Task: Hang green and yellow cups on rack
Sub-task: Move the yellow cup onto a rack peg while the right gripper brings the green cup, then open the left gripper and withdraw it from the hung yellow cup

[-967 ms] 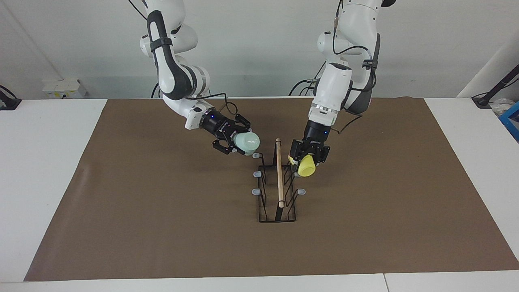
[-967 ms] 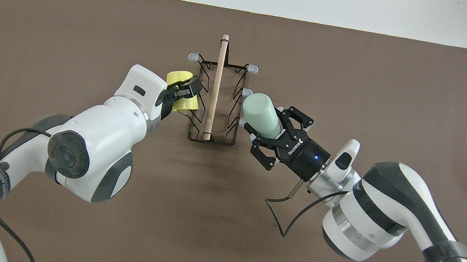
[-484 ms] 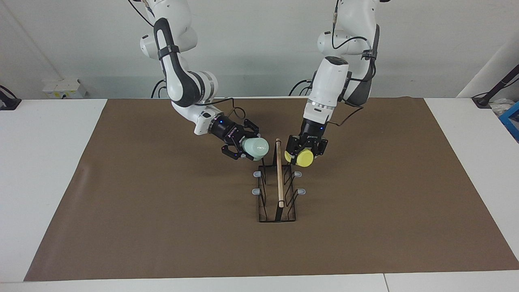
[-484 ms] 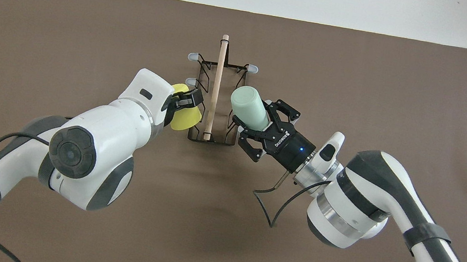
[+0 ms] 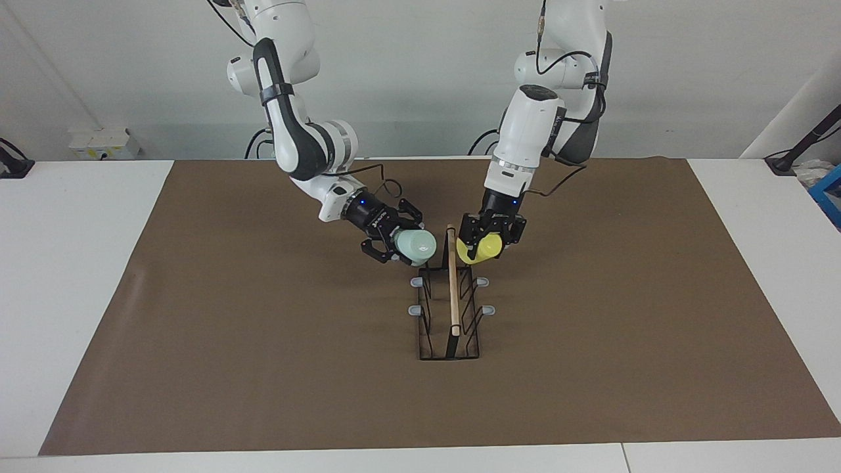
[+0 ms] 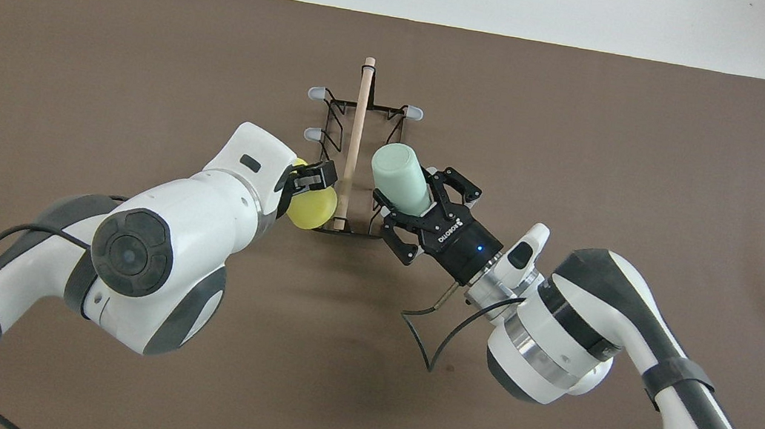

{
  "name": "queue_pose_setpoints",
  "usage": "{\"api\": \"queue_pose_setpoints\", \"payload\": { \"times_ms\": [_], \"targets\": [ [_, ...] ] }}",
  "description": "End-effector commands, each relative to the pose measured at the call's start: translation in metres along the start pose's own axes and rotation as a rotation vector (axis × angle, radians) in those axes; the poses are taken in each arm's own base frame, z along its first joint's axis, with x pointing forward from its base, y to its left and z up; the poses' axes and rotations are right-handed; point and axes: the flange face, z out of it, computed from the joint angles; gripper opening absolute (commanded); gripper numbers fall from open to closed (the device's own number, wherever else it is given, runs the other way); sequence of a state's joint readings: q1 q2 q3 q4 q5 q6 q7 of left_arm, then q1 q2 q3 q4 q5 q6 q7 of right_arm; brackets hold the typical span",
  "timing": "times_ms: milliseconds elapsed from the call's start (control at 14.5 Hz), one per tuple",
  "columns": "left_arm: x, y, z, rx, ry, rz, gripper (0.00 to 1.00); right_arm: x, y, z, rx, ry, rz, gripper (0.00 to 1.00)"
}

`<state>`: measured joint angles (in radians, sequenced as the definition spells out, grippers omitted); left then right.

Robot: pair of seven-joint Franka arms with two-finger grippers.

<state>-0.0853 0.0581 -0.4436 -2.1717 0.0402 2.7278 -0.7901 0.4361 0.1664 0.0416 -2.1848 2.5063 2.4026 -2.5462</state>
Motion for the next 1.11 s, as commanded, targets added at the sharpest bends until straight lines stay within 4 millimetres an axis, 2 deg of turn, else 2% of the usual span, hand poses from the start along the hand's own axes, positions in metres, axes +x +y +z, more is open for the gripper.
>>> {"api": "queue_pose_setpoints", "payload": {
  "times_ms": [0,138,415,691,829,1036],
  "targets": [
    [-0.005,0.002,-0.008,0.036,-0.015,-0.001,1.0,-0.001,0.001,0.004,-0.02,0.01,-0.002,0.0],
    [0.0,0.007,-0.013,0.053,-0.031,0.012,1.0,-0.001,0.001,0.003,-0.023,0.011,0.003,0.0],
    [0.029,0.015,-0.038,0.131,-0.096,0.068,1.0,-0.008,-0.001,-0.001,-0.031,0.005,0.018,0.0],
    [0.068,-0.027,-0.059,0.211,-0.15,0.188,1.0,-0.021,-0.015,0.001,-0.036,0.027,0.047,0.0],
    [0.097,-0.057,-0.074,0.24,-0.173,0.252,1.0,-0.027,-0.018,-0.003,-0.039,0.021,0.06,0.0],
    [0.129,-0.094,-0.095,0.271,-0.219,0.337,1.0,-0.032,-0.028,-0.004,-0.049,0.025,0.093,0.0]
  ]
}}
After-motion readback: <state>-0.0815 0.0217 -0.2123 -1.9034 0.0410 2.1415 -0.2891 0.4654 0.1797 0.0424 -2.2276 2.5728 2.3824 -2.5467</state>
